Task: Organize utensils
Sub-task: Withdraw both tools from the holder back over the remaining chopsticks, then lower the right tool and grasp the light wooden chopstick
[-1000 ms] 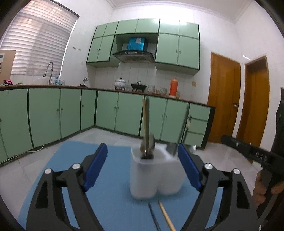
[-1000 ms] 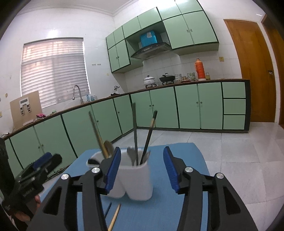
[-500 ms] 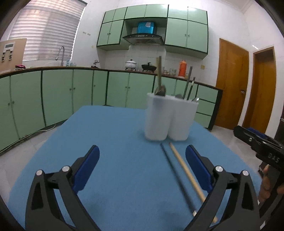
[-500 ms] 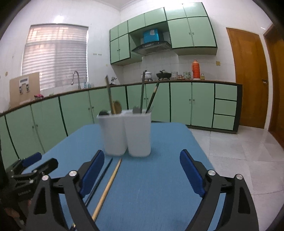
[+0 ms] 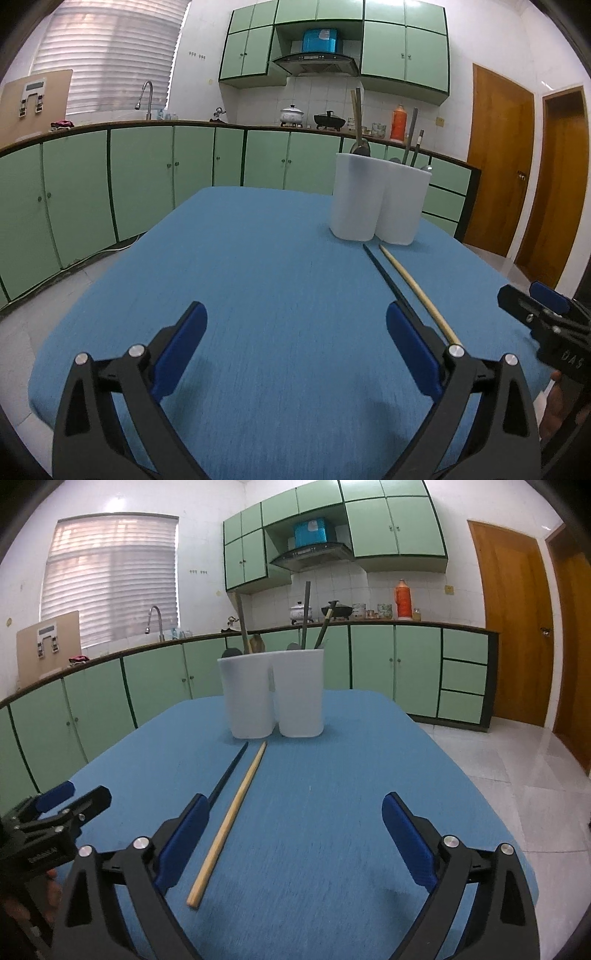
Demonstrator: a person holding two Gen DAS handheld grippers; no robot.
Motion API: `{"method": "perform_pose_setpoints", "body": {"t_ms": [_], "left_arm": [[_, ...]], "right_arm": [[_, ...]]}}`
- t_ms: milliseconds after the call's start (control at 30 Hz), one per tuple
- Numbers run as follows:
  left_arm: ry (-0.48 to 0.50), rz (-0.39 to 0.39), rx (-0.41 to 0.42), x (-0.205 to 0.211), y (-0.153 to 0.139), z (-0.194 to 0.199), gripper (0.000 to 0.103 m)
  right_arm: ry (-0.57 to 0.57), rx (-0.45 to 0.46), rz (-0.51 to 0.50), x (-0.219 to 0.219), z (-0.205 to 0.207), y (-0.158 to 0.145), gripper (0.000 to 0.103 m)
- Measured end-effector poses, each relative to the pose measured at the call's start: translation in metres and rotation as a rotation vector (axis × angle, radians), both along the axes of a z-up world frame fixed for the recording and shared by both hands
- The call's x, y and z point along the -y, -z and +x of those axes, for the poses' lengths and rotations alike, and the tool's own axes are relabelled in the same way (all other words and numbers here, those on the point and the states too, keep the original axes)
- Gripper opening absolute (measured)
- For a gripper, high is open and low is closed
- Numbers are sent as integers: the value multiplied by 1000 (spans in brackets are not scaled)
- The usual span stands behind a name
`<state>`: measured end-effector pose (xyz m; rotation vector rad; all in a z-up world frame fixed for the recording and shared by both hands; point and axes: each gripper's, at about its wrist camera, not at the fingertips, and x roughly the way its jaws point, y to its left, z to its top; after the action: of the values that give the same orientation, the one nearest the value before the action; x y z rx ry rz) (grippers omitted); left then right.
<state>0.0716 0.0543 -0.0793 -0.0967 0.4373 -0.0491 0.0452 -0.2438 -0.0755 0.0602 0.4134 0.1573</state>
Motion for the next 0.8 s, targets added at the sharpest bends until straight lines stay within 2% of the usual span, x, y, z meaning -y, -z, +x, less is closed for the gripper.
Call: {"method": "perform_pose_setpoints", "body": {"t_ms": [333, 533, 800], "left_arm": [[-2, 32, -5, -3, 3, -18, 95], [-10, 21, -10, -9, 4, -21, 95], [-16, 3, -8, -12, 6, -23, 95]], "right_arm": [[46, 87, -20, -23, -29, 15, 89], [54, 92, -35, -35, -34, 25, 77], [71, 73, -48, -45, -32, 41, 54]]}}
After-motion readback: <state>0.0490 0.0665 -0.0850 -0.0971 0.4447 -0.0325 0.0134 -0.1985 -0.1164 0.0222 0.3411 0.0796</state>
